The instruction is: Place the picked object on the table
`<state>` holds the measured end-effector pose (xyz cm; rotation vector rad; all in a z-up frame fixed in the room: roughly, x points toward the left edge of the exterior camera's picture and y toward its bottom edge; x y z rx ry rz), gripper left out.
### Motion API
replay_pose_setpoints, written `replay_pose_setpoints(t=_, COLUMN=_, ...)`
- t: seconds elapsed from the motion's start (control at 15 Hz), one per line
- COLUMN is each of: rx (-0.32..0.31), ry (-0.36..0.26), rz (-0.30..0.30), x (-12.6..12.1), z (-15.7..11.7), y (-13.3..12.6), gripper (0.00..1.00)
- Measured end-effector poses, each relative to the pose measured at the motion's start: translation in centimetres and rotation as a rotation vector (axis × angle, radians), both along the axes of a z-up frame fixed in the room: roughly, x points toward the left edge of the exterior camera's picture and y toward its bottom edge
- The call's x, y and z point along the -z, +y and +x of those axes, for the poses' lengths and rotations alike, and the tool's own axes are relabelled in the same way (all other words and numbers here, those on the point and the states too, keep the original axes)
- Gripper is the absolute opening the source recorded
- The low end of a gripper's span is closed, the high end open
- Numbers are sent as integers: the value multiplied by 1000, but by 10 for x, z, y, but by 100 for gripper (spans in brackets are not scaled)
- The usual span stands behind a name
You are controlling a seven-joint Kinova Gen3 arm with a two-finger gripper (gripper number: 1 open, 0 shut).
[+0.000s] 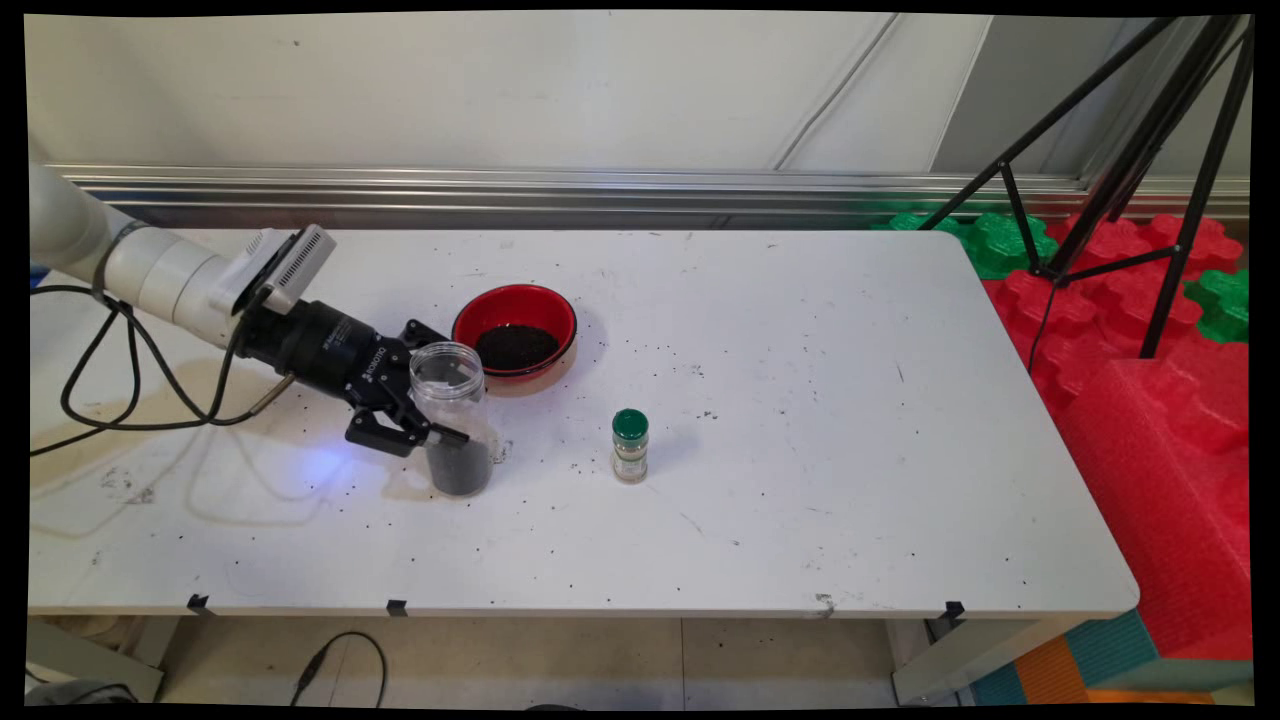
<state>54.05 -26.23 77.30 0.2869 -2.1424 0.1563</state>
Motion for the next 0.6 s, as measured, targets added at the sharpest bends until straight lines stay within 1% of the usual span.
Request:
replay_pose_setpoints(t=0.4, rx=4, ry=-13, rz=3, x=6, z=2, y=1, gripper=0)
replay_pose_setpoints(t=0.47, rx=4, ry=-15, rz=4, x=6, z=2, y=1, gripper=100)
replay_pose_setpoints(t=0.6, rx=5, ry=-17, rz=4, x=8, z=2, y=2, gripper=100)
